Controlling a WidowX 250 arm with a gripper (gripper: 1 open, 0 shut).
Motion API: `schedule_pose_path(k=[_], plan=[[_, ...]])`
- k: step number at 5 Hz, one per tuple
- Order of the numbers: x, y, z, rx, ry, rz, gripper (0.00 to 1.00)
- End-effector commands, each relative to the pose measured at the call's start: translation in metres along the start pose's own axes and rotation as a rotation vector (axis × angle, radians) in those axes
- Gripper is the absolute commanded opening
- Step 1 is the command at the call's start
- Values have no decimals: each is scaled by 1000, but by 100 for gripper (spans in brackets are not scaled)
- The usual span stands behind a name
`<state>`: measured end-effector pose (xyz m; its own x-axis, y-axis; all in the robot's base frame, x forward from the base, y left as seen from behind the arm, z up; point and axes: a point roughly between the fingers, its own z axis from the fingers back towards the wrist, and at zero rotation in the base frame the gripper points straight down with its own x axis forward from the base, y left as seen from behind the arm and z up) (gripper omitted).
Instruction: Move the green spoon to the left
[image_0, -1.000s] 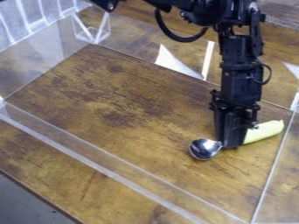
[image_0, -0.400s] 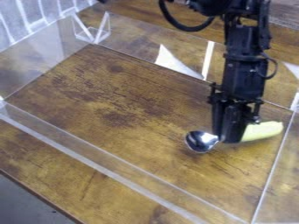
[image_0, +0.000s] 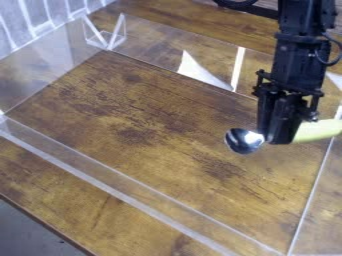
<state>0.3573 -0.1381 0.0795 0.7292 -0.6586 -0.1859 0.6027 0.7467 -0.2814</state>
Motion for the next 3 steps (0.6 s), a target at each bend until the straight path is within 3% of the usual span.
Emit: schedule_pose_path(k=[1,2,3], plan=[[-23,-10,59,77,-76,-44,0],[-42,-12,84,117,-69,-67,0],[-60,-7,96,137,-85,2,0]])
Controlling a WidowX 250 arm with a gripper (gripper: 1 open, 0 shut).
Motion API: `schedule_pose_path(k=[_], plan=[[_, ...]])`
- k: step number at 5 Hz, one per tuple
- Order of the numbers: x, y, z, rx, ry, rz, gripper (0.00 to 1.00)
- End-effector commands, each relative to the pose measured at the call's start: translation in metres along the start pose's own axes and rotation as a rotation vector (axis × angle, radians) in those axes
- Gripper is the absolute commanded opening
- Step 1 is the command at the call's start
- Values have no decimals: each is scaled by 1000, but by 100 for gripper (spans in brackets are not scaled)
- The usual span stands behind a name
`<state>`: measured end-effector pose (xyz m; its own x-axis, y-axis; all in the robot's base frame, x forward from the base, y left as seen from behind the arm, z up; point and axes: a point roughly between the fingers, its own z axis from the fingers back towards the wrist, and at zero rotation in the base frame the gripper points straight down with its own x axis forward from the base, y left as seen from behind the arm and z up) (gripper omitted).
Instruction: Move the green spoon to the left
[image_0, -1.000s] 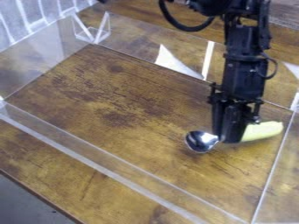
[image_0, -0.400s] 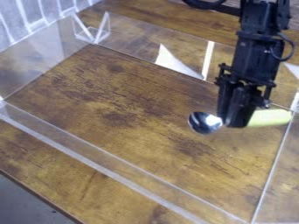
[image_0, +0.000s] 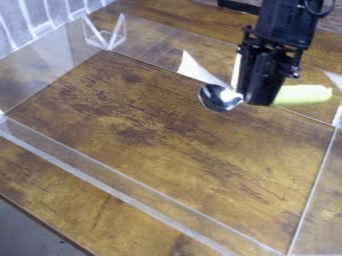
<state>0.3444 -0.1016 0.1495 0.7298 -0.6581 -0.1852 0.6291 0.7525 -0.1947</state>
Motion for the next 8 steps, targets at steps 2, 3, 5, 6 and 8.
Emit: schedule_pose_path(k=[2,3,5,6,8], plan=[[-43,29,26,78,-81,45,0],[-76,66,21,91,-54,29,0],[-144,118,13,118,-41,60,0],[-169,131,14,108,-47,96,100],[-174,153,-21,63,-108,142,100]])
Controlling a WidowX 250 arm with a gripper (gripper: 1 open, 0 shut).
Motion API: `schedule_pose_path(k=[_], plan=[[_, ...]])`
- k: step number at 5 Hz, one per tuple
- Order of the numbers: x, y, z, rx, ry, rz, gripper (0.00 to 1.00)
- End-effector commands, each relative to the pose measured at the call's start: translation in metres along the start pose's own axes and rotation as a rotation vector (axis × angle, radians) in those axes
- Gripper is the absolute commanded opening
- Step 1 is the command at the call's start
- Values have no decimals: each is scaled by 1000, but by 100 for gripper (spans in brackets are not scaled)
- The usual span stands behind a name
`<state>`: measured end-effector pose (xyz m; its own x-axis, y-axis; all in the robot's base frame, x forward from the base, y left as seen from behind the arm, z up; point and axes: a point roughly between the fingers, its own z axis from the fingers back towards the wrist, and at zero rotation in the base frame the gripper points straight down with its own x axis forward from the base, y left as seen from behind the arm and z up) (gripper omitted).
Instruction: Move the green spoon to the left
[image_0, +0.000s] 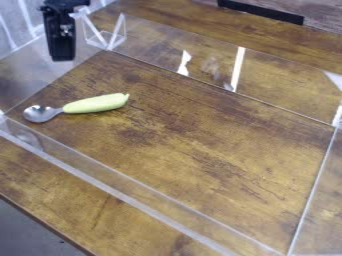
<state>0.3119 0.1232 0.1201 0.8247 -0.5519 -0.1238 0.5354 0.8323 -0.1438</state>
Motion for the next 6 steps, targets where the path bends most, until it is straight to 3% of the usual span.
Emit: schedule_pose_path(k=[1,4,5,6], plan=[[-1,5,-8,18,-45,12,100],[6,29,-67,-26,-67,-94,100],[3,32,-69,-42,-66,-121,100],[0,35,-70,-47,-65,-147,0]])
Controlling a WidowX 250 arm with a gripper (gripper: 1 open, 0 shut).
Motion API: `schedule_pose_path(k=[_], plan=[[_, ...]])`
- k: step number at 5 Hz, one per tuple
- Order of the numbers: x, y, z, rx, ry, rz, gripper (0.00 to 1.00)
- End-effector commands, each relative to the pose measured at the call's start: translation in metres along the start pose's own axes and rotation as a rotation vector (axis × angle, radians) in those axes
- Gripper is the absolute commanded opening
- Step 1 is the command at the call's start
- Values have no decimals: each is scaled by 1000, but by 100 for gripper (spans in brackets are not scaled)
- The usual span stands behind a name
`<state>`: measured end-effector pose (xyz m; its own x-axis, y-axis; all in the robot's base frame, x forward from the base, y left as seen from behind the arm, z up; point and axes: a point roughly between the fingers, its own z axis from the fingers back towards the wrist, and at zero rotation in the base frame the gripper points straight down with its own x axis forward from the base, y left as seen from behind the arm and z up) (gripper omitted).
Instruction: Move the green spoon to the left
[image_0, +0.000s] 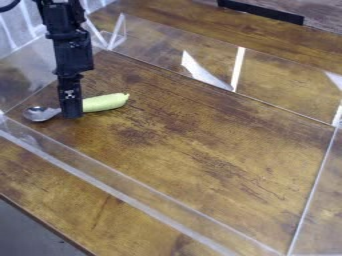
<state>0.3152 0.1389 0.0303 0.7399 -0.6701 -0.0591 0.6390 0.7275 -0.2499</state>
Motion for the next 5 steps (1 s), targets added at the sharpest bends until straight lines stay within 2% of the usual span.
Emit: schedule_pose_path(k=[1,2,4,5], plan=[[2,2,18,49,-19,-35,0],[10,-1,19,44,-16,-76,0],[7,9,23,26,8,-183,0],[7,19,26,13,4,-186,100]])
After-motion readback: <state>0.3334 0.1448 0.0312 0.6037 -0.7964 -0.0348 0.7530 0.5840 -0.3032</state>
